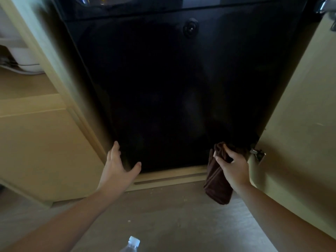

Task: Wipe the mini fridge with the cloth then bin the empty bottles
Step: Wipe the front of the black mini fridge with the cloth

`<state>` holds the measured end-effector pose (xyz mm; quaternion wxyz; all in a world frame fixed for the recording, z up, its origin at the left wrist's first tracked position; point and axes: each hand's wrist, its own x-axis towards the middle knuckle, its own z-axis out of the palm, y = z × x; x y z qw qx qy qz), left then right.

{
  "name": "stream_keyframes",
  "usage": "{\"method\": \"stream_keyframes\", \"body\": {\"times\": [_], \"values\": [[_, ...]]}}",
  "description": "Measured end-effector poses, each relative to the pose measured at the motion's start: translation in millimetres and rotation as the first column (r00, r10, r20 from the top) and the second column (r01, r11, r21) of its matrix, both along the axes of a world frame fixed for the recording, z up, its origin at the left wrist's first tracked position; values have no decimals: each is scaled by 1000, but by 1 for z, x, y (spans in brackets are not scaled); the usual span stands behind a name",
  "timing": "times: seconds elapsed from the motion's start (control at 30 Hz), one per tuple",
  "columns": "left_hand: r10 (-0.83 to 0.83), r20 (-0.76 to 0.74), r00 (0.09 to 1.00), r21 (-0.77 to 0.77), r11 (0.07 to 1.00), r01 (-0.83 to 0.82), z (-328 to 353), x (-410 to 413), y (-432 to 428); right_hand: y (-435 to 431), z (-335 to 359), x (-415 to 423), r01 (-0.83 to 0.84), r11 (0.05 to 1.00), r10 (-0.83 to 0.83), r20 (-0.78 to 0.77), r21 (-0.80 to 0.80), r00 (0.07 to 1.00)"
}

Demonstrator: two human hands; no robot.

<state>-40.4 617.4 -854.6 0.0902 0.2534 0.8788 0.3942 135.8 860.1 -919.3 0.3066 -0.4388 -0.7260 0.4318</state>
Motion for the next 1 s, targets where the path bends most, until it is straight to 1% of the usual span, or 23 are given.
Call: {"method": "stream_keyframes", "body": {"times": [0.1,0.17,0.2,0.27,0.3,0.37,0.47,0.57,0.63,0.7,0.83,0.93,1.0], "values": [[7,-3,1000,-86,996,-7,-13,13,-12,-21,8,-10,-116,993,115,40,27,993],[-51,-61,997,-158,987,41,-16,20,-18,-36,16,-18,-179,982,174,72,67,982],[-93,-116,989,-186,980,71,-15,23,-20,-43,21,-22,-212,974,205,90,77,975],[-171,-235,957,-233,966,115,-11,27,-21,-55,33,-34,-280,958,271,120,62,955],[-200,-271,942,-252,959,131,-7,28,-20,-60,39,-41,-313,949,304,135,49,943],[-252,-305,918,-291,943,163,2,28,-18,-69,50,-55,-367,929,351,190,50,917],[-333,-342,879,-337,916,216,22,21,-20,-86,66,-74,-399,915,373,256,58,892],[-378,-407,831,-362,903,234,48,-1,-33,-98,81,-82,-444,895,418,267,41,868],[-376,-474,796,-374,905,204,62,-19,-44,-104,95,-82,-481,877,460,257,18,850],[-349,-475,808,-378,910,171,77,-28,-49,-109,113,-80,-484,875,473,221,-3,853],[-302,-453,839,-326,932,159,112,-18,-42,-120,151,-75,-427,902,432,112,-66,895],[-250,-380,890,-283,948,145,145,-5,-36,-127,183,-73,-378,915,391,83,-139,917],[-160,-319,934,-216,972,93,171,-1,-35,-131,210,-75,-360,913,379,68,-191,923]]}}
